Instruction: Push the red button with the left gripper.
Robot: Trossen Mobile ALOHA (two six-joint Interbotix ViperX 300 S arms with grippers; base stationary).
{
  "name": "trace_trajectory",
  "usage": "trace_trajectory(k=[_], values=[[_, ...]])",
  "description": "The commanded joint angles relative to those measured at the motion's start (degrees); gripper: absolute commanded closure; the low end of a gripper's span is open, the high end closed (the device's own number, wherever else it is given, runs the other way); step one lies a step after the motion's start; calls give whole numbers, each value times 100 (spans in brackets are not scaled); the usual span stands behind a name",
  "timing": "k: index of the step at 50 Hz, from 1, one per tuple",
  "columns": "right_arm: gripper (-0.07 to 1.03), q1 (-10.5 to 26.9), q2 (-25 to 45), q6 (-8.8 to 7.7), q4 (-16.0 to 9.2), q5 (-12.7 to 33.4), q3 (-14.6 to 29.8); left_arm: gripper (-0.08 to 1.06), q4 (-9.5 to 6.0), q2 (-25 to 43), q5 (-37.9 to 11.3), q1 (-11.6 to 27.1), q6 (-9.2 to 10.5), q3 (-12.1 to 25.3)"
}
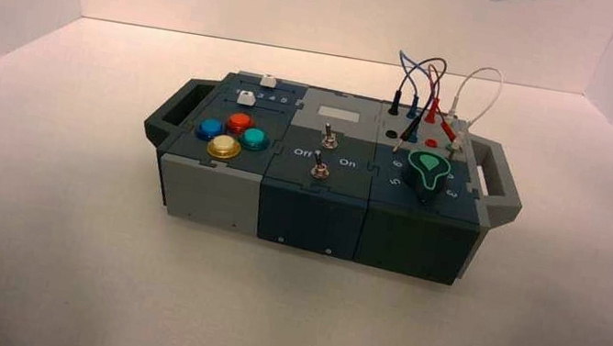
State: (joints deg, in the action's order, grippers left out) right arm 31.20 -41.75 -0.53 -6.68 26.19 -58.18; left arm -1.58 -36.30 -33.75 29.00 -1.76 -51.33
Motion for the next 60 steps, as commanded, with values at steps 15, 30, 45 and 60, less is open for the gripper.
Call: trace_trajectory(k=[15,30,45,60], values=[[99,62,44,-9,-35,97,202,101,-62,1872,132,615,0,809],[99,53,79,0,-70,176,193,101,-114,2707,62,712,0,1002],[99,53,176,-9,-97,193,211,101,-158,3270,62,861,0,1072],[99,62,281,-9,-123,237,229,101,-167,3551,62,870,0,1063]])
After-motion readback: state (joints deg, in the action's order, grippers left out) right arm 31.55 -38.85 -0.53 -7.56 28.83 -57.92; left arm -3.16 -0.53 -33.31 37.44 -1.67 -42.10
